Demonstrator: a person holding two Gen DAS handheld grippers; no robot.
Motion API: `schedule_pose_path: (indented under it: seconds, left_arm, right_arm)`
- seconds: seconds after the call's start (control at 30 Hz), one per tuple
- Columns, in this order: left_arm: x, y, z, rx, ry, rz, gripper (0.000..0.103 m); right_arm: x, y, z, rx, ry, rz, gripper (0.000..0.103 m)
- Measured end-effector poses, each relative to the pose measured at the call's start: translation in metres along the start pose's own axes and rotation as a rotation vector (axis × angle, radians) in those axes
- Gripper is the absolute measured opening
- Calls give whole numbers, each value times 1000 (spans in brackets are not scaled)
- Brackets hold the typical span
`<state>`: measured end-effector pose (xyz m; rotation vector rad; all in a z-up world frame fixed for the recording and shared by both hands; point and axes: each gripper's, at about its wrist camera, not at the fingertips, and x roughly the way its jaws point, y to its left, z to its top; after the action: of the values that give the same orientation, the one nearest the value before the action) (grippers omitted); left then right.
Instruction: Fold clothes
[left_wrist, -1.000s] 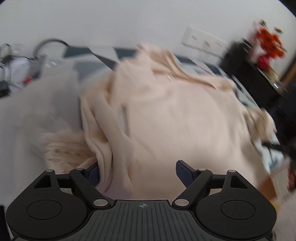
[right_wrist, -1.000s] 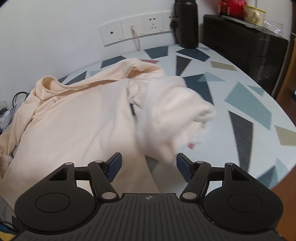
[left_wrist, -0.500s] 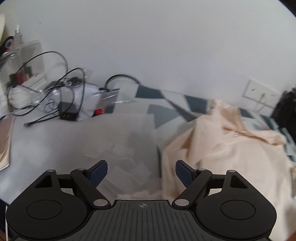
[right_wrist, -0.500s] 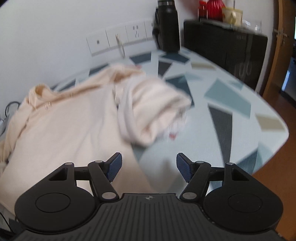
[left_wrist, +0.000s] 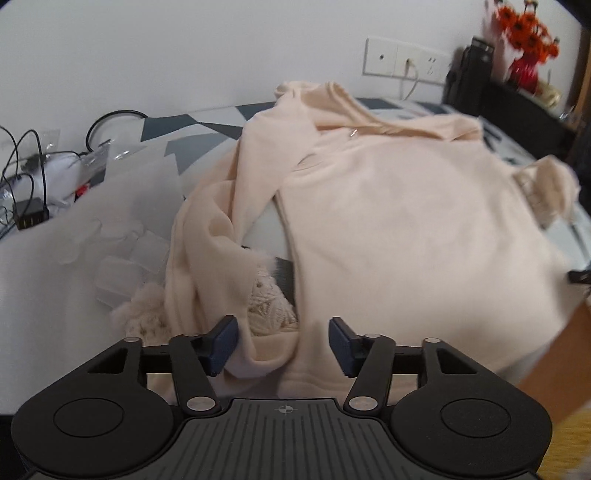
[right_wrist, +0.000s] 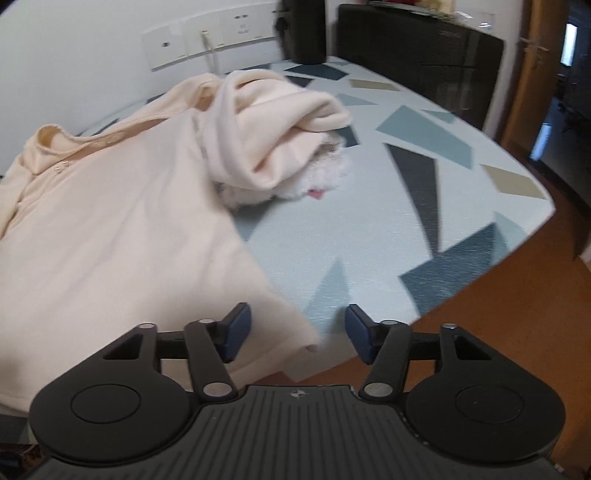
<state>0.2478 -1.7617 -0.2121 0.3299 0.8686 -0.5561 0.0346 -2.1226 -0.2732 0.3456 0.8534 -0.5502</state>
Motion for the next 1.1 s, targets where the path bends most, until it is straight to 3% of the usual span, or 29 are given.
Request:
schedule_pose_path:
  seconds: [0.1, 0.17, 0.2, 0.3, 0.4, 0.47, 0.53, 0.57, 0.6, 0.63, 0.67, 0.8, 1.1]
  left_arm:
    - [8, -9, 4, 60, 21, 20, 58]
    - [9, -22, 6, 100, 43, 17, 51]
    - [9, -28, 7, 109, 58, 2, 45]
    - [4, -36, 10, 79, 86, -53, 45]
    - [0, -32, 11, -14, 129, -128, 45]
    - [2, -26, 7, -73, 150, -133, 48]
    - [3, -20, 4, -133, 171, -137, 58]
    - [5, -19, 2, -138, 184, -130, 57]
    - [8, -21, 1, -128, 197, -135, 50]
    - [10, -22, 0, -117, 209, -149, 23]
    - [11, -24, -1, -109, 215, -170, 6]
    - [4, -27, 1, -67, 210, -197, 5]
    - [2, -23, -18, -145, 290, -233, 6]
  right_arm:
    - [2, 8, 5, -82, -7, 27, 43]
    - [2, 11, 11, -123, -6, 47, 11]
    - [1, 10, 14, -129, -6, 48, 11]
    - [-2, 0, 24, -119, -26, 38, 10]
    - [-3, -16, 31, -110, -50, 1, 7]
    - [-1, -25, 35, -89, -49, -5, 7]
    - [2, -30, 36, -68, -37, 10, 7]
    - [3, -30, 35, -64, -33, 17, 8]
    - [4, -29, 34, -67, -27, 21, 8]
    - [5, -28, 33, -71, -22, 23, 8]
    - [5, -27, 33, -75, -21, 25, 8]
    - [3, -31, 32, -73, -8, 37, 8]
    - [-5, -35, 22, -120, 44, 12, 7]
